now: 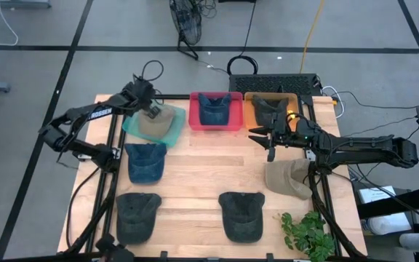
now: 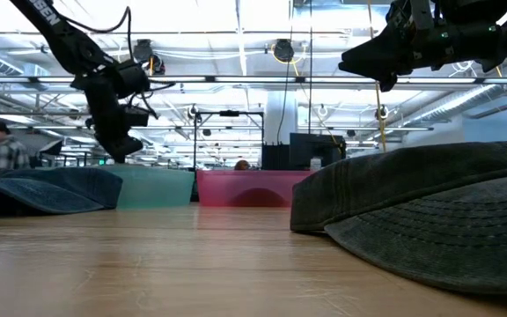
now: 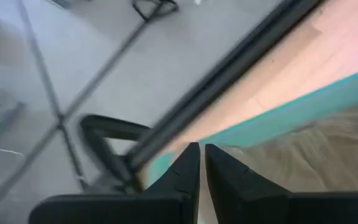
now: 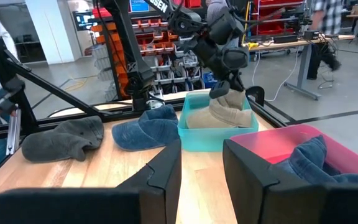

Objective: Pick & Place hat
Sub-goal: Put the left brown cap into the green bin

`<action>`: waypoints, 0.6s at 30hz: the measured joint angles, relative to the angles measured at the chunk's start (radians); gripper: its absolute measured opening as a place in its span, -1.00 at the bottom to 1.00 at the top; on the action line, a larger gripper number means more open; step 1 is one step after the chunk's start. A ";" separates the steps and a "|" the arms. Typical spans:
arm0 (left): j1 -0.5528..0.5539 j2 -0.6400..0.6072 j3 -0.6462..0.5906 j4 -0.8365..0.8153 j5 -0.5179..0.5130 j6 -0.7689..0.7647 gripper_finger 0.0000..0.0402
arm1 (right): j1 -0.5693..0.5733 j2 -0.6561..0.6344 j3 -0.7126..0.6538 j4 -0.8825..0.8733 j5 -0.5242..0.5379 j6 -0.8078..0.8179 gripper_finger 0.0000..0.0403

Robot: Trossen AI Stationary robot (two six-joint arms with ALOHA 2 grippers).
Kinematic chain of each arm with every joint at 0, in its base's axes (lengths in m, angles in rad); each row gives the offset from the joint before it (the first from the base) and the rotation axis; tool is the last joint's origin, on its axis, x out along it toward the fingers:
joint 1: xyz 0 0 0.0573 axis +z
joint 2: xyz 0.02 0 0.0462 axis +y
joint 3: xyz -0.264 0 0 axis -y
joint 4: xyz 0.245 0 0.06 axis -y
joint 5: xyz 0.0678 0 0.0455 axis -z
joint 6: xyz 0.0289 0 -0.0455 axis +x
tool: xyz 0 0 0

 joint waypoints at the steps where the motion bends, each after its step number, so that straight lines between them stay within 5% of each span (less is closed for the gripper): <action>1: 0.011 0.010 0.000 -0.012 0.037 -0.013 -0.81 | 0.000 0.000 0.000 0.000 0.000 0.001 -0.51; 4: 0.028 0.040 0.000 -0.054 0.108 -0.041 -0.81 | 0.000 0.000 0.000 0.000 -0.001 0.002 -0.51; 18: 0.017 0.022 0.000 -0.051 0.096 -0.024 -0.81 | 0.000 0.000 0.000 0.000 -0.001 -0.001 -0.51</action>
